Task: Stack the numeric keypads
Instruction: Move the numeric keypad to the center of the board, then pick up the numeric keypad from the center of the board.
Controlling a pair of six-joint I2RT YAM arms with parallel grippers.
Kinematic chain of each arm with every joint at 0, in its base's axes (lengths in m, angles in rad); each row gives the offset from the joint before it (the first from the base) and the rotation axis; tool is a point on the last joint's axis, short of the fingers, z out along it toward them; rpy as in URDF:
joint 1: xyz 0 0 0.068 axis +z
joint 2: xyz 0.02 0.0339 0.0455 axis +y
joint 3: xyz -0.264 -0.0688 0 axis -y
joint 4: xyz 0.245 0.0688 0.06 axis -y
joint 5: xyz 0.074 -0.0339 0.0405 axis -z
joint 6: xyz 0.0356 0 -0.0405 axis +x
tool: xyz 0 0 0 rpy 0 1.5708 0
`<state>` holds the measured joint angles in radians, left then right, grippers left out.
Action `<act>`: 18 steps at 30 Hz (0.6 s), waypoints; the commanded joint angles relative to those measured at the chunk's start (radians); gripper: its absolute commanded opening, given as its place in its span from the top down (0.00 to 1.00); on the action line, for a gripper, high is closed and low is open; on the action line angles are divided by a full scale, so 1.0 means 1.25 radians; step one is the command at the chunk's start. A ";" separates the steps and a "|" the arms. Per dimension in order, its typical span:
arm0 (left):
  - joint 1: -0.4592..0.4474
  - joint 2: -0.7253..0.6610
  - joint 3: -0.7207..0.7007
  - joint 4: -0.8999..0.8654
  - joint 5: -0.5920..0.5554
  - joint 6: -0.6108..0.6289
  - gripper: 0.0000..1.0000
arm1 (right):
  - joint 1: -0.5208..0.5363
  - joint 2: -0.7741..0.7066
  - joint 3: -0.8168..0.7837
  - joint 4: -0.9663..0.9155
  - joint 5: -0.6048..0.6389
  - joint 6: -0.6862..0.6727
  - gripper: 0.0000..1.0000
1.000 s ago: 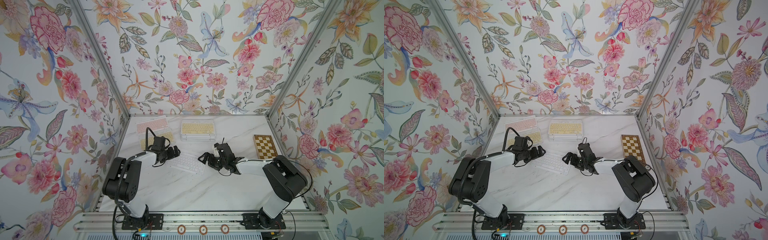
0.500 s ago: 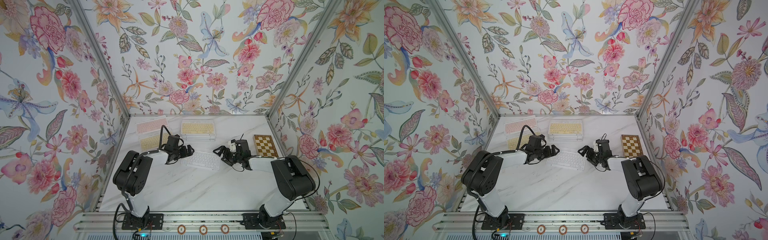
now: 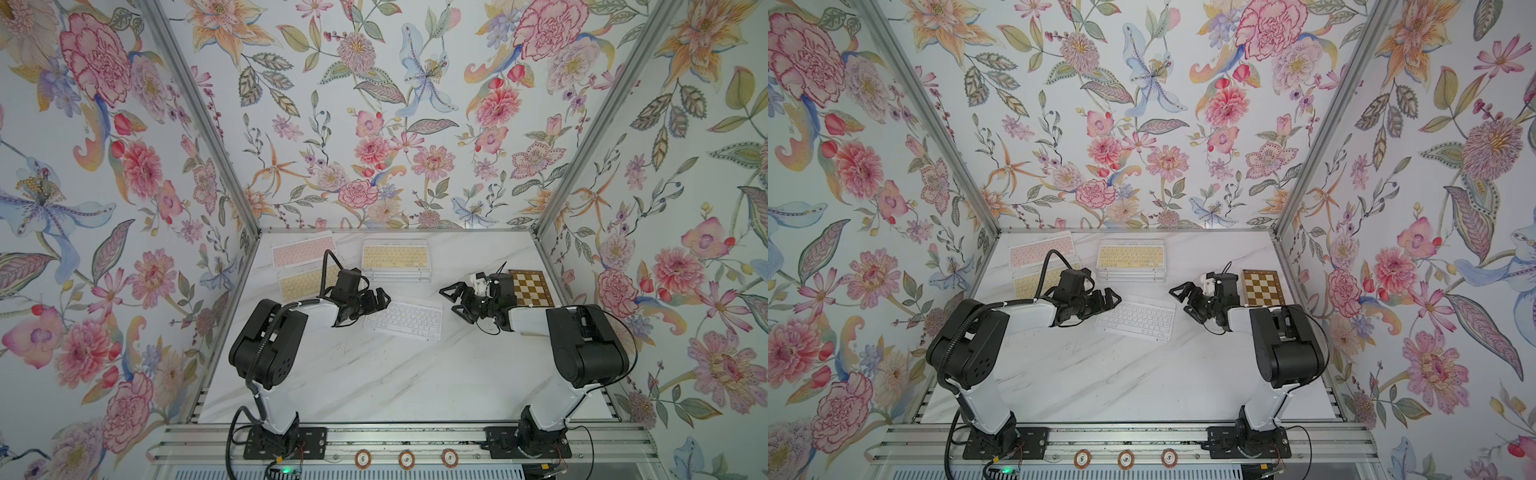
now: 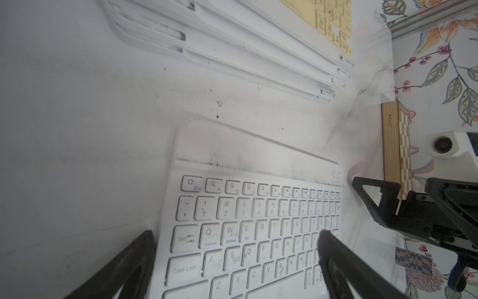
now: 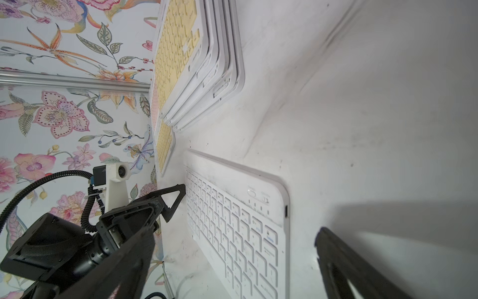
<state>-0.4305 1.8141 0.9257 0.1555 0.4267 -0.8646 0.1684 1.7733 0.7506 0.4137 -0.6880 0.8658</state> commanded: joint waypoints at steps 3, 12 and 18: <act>-0.019 0.045 -0.013 -0.086 0.010 -0.024 0.01 | 0.013 0.048 -0.008 0.104 -0.037 0.043 0.01; -0.019 0.043 -0.020 -0.087 0.008 -0.023 0.01 | 0.019 0.094 -0.035 0.230 -0.057 0.102 0.01; -0.020 0.052 -0.017 -0.083 0.012 -0.026 0.01 | 0.027 0.103 -0.050 0.300 -0.077 0.124 0.01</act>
<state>-0.4362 1.8156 0.9268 0.1558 0.4263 -0.8692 0.1829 1.8751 0.7029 0.7238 -0.7456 0.9913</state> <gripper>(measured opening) 0.993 0.992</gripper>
